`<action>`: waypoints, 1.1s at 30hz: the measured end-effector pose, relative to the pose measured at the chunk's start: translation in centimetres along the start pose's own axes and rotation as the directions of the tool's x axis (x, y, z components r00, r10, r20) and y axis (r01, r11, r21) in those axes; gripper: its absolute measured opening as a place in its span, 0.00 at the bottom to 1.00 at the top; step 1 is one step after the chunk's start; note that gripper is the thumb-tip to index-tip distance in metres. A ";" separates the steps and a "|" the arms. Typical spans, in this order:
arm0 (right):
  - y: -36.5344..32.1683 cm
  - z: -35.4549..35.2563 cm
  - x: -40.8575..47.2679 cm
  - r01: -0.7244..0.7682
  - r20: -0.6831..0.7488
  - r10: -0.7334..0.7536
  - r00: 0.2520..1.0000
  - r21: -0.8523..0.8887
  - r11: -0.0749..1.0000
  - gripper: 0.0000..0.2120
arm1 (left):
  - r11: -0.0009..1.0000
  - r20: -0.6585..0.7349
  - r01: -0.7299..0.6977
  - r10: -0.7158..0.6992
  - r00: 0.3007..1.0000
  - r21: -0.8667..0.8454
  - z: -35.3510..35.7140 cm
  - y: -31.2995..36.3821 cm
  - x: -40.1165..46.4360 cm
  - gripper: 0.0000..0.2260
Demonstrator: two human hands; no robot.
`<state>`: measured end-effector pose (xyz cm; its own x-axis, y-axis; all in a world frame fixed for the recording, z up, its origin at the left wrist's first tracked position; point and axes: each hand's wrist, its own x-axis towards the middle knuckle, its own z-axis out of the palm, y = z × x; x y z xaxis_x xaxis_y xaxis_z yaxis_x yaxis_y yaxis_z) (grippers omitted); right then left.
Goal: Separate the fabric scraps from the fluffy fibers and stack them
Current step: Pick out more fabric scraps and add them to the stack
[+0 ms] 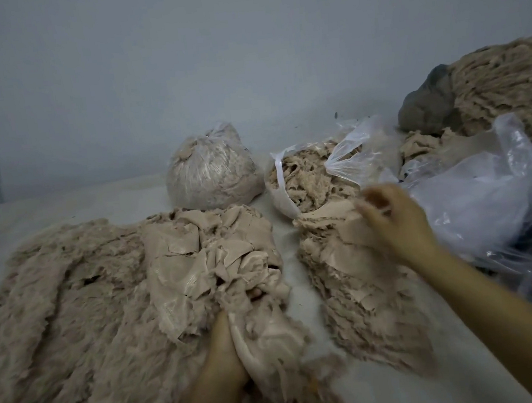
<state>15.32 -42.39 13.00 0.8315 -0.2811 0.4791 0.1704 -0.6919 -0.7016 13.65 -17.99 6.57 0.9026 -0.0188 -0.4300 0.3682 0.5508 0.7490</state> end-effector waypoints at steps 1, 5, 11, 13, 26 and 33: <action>-0.2 0.8 -1.4 0.023 0.086 -0.032 0.996 0.105 0.994 0.03 | 0.999 0.051 0.016 -0.015 0.999 -0.035 0.1 -0.4 0.3 0.18; -1.8 5.5 -9.4 -0.206 0.428 0.011 0.904 0.414 0.887 0.13 | 0.989 0.200 0.069 -0.041 0.979 -0.135 1.9 -1.1 -0.2 0.18; -1.6 7.7 -11.7 -0.809 0.682 0.434 0.588 0.500 0.310 0.18 | 0.939 0.159 -0.059 0.119 0.980 -0.340 2.0 -1.5 0.7 0.12; -1.9 7.7 -11.8 -0.835 0.751 0.368 0.548 0.515 0.193 0.11 | 0.967 0.219 -0.017 0.075 0.973 -0.254 1.9 -1.6 0.3 0.10; -1.4 7.2 -11.7 -0.404 0.371 0.226 0.901 0.527 0.748 0.16 | 0.960 0.264 0.053 -0.129 0.956 0.276 2.1 -1.8 -1.3 0.19; -0.2 6.3 -12.3 -0.759 0.668 0.363 0.650 0.551 0.347 0.19 | 0.990 0.174 0.011 -0.035 0.984 0.139 2.7 -1.7 -0.9 0.15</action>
<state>8.36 -34.54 3.90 0.9554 0.0100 -0.2952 -0.2810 0.3394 -0.8977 12.82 -21.20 7.04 0.9142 -0.1830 -0.3615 0.4052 0.4289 0.8074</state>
